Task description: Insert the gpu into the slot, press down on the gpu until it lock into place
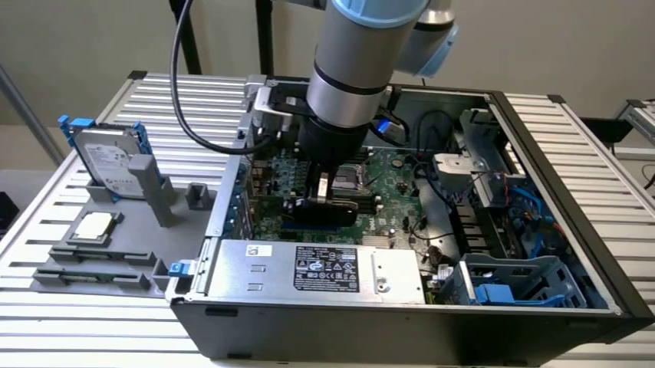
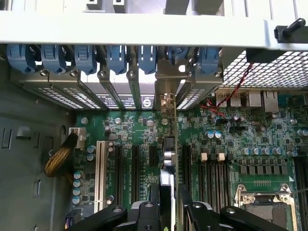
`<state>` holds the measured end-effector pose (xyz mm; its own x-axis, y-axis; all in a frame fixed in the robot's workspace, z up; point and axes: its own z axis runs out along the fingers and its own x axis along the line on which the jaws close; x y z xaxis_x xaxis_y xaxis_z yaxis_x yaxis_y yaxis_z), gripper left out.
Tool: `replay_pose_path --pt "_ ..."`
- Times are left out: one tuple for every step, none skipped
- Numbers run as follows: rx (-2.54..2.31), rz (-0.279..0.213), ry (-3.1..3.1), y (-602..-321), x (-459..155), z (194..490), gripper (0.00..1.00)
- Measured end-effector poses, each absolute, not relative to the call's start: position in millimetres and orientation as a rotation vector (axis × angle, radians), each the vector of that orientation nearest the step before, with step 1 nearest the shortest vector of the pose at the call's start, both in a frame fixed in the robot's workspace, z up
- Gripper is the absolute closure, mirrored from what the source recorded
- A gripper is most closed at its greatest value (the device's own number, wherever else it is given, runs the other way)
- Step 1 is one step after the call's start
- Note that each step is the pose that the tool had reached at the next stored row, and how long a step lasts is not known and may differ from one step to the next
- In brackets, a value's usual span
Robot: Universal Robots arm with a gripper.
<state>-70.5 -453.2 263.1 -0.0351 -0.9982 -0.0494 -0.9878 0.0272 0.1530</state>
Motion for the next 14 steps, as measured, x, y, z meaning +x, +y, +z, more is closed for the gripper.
replay_pose_path --pt "2.130 -0.224 -2.198 -453.2 -70.4 262.2 0.74" --pt "2.129 -0.226 -2.197 -453.2 -70.0 261.6 0.74" --pt "2.128 -0.228 -2.196 -453.2 -69.5 261.4 0.74" --pt "2.126 -0.230 -2.195 -453.2 -68.9 261.4 0.74" --pt "2.125 -0.233 -2.194 -453.3 -68.3 261.3 0.74" --pt "2.124 -0.235 -2.193 -453.3 -67.5 261.3 0.74" --pt "2.123 -0.237 -2.193 -453.3 -66.9 261.2 0.74" --pt "2.123 -0.238 -2.192 -453.3 -66.2 261.2 0.74" --pt "2.122 -0.240 -2.191 -453.3 -65.8 261.1 0.74" --pt "2.122 -0.242 -2.191 -453.3 -65.5 261.2 0.74" --pt "2.121 -0.244 -2.189 -453.2 -65.3 261.1 0.74" --pt "2.119 -0.246 -2.188 -453.2 -65.3 261.2 0.74" --pt "2.118 -0.248 -2.187 -453.2 -65.3 261.1 0.74" --pt "2.117 -0.250 -2.186 -453.2 -65.2 261.0 0.74"
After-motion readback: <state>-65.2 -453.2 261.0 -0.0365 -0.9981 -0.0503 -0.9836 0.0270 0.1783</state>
